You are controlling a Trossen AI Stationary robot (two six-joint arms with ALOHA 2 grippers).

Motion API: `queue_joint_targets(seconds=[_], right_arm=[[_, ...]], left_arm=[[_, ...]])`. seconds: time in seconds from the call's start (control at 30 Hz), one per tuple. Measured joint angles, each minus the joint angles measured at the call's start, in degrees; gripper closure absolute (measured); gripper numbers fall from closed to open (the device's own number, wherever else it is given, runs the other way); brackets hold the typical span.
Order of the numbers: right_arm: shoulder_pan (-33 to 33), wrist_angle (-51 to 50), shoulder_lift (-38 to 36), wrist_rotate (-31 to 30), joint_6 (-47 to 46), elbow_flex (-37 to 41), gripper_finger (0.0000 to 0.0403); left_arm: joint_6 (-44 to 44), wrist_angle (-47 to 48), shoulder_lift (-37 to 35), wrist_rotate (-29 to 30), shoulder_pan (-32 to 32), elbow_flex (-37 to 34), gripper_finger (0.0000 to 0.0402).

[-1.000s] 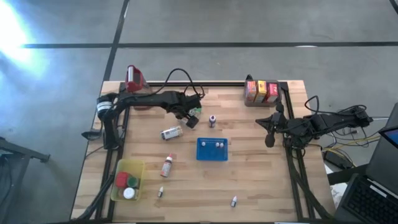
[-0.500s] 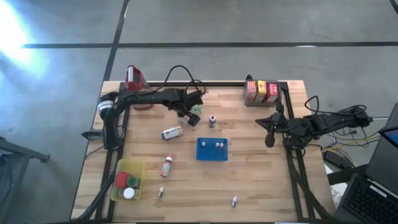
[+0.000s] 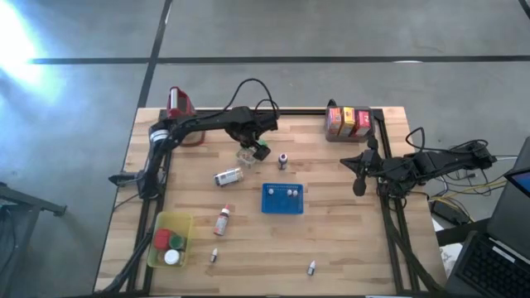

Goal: Pick & Place Kitchen Items
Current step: Put the green cereal box into the black bin

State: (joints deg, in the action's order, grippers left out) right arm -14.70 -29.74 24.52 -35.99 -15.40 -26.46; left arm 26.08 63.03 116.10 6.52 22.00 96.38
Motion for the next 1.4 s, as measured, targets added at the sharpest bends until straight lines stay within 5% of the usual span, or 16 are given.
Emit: queue_joint_targets(seconds=[0.4,1.4], right_arm=[[-0.01,0.00,0.02,0.00,0.01,0.00,0.0394],[-0.01,-0.01,0.01,0.00,0.00,0.00,0.0394]], left_arm=[[5.69,2.43,-2.28,2.52,-4.71,-2.58,0.0001],[3.11,-10.23,-2.78,-0.80,-2.33,-13.30,0.0002]])
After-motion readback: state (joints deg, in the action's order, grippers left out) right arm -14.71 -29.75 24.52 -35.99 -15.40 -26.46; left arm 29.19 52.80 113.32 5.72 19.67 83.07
